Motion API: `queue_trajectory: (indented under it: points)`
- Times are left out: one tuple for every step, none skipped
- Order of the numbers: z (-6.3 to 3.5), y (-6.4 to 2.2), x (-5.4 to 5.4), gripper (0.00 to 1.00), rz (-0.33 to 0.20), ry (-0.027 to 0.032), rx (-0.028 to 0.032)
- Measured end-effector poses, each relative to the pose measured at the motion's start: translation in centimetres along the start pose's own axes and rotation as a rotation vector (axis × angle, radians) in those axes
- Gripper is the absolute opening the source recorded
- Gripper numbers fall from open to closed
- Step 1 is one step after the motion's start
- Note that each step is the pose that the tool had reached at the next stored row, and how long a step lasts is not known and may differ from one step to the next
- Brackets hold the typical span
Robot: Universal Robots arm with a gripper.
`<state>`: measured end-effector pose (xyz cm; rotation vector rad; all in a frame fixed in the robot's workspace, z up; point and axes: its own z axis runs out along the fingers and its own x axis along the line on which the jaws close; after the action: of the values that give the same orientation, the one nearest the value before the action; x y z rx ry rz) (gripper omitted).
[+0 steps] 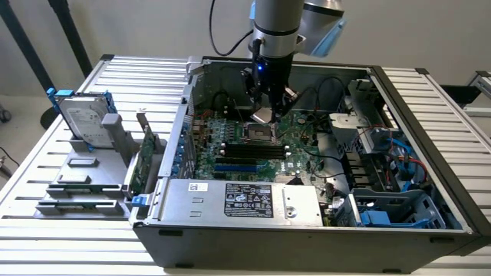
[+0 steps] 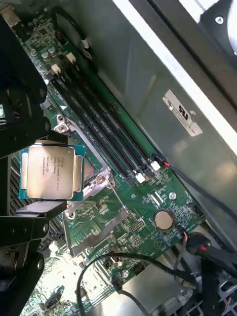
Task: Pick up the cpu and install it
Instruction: 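Place the cpu into insertion slot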
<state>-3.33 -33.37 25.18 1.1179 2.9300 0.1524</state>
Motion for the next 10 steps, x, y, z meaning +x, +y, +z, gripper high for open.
queue_trajectory:
  points:
    - [0.06,-0.01,0.00,0.55,0.018,-0.0016,-0.0005]
    - [0.12,-0.01,0.00,0.55,0.037,-0.0033,-0.0011]
    - [0.17,-0.01,-0.01,0.55,0.055,-0.0049,-0.0015]
    - [0.21,-0.02,-0.01,0.55,0.073,-0.0063,-0.0019]
    - [0.22,-0.02,-0.01,0.55,0.090,-0.0075,-0.0020]
    - [0.24,-0.02,-0.01,0.55,0.107,-0.0087,-0.0022]
    - [0.26,-0.02,-0.01,0.55,0.122,-0.0096,-0.0023]
    - [0.28,-0.03,-0.01,0.55,0.138,-0.0104,-0.0024]
    - [0.29,-0.03,-0.01,0.55,0.155,-0.0113,-0.0022]
    - [0.30,-0.03,-0.01,0.55,0.171,-0.0121,-0.0021]
